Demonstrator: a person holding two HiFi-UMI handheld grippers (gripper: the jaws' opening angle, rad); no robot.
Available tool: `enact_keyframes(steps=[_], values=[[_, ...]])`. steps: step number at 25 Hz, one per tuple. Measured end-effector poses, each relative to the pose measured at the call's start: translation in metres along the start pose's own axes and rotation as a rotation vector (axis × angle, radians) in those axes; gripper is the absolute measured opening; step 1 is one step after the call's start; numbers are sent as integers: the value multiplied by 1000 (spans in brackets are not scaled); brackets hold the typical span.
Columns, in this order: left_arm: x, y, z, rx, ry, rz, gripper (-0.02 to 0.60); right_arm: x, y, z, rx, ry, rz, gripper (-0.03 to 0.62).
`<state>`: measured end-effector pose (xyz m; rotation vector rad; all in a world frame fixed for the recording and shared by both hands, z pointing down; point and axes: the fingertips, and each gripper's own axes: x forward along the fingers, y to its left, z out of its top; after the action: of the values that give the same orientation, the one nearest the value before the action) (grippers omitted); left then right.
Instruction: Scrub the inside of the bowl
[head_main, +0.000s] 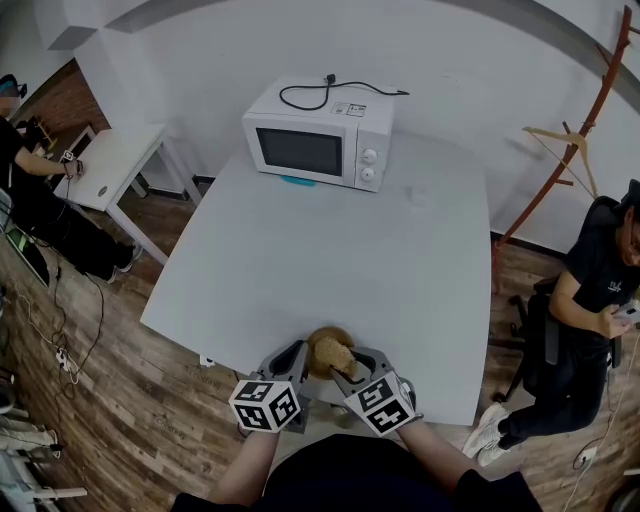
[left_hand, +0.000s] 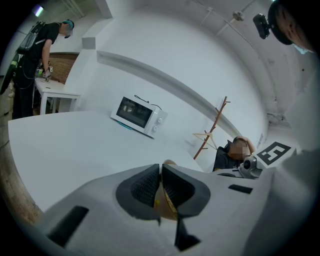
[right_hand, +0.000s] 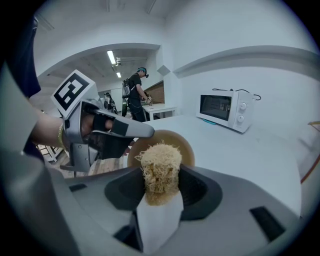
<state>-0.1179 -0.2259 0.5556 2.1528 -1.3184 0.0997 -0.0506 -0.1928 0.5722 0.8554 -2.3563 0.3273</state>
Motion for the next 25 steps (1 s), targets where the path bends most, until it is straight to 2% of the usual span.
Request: enact_keyframes(steps=[6, 10, 13, 21, 25], values=[[8, 6, -6, 7, 24, 9, 29, -2, -8, 1, 20, -25, -33, 179], [20, 15, -6, 8, 39, 22, 29, -7, -28, 5, 128, -92, -94, 179], [28, 23, -11, 4, 57, 39, 29, -11, -37, 6, 161, -112, -130, 179], [55, 54, -28, -31, 102, 98, 31, -21, -51, -1, 208, -117, -189, 179], [65, 61, -33, -21, 116, 112, 29, -28, -55, -8, 230, -114, -215, 179]])
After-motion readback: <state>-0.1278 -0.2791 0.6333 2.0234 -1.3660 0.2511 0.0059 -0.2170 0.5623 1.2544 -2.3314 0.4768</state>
